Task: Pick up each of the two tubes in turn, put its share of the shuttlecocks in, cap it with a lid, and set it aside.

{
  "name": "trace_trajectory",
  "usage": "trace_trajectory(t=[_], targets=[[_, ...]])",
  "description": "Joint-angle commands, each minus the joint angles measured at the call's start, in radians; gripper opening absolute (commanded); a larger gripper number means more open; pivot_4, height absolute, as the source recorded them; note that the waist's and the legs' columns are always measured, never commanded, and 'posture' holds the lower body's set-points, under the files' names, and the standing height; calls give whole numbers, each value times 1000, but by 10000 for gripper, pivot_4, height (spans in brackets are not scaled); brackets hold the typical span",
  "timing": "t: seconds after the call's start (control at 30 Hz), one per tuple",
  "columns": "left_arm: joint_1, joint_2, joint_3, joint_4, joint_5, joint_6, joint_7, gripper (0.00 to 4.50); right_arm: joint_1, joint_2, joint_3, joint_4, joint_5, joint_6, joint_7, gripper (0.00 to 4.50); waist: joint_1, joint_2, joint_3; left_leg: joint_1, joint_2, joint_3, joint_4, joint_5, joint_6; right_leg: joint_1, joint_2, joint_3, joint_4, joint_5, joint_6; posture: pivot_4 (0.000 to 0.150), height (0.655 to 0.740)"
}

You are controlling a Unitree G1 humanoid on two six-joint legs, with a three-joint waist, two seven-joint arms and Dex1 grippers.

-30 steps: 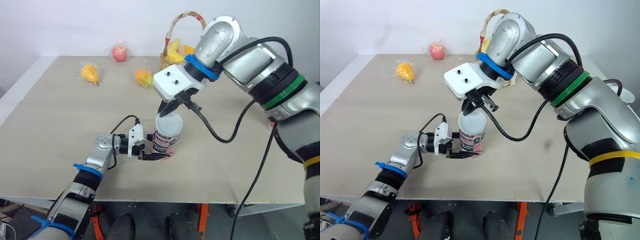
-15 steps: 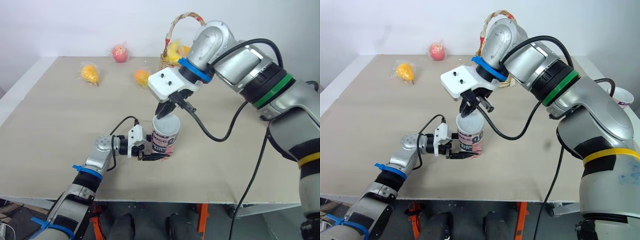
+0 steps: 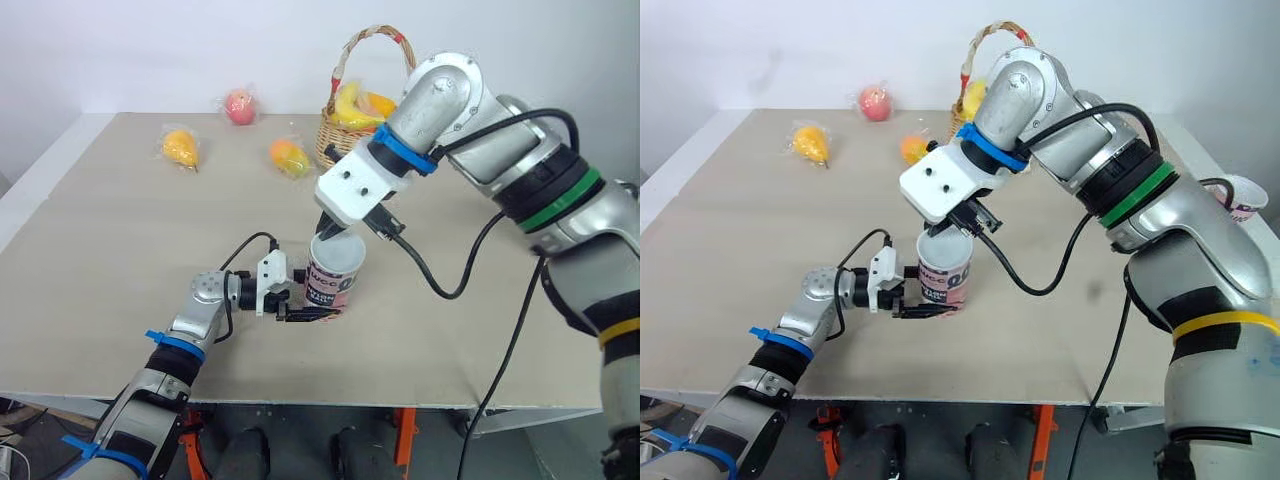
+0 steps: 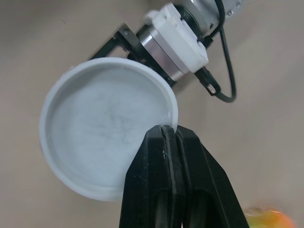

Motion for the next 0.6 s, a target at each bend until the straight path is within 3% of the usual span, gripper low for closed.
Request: trace_trajectory(t=[0.03,0.27,0.47,0.6], targets=[[10,36,22,17,17,7,6,31892,62,13,-18,0,-109,42,19,11751,0,0,0,1,0,0,0,0,0,1,0,0,0,0,0,1500,7400],[6,41,21,22,16,10,-3,31892,100,-7,-131,-87,-104,205,54,38184,0,-1,0,5,4,2,-1,0,0,2,2,0,0,0,-1,1500,7400],[-2,39,21,26,17,9,-5,31892,60,-28,-254,-99,47,406,54,38184,-1,0,0,4,4,2,-2,0,0,1,2,-1,0,2,-6,1500,7400],[1,39,23,28,16,4,-3,31892,140,-73,-338,-202,117,527,53,29284,0,-1,0,1,4,2,-2,0,0,-2,2,-1,0,1,-6,1500,7400]])
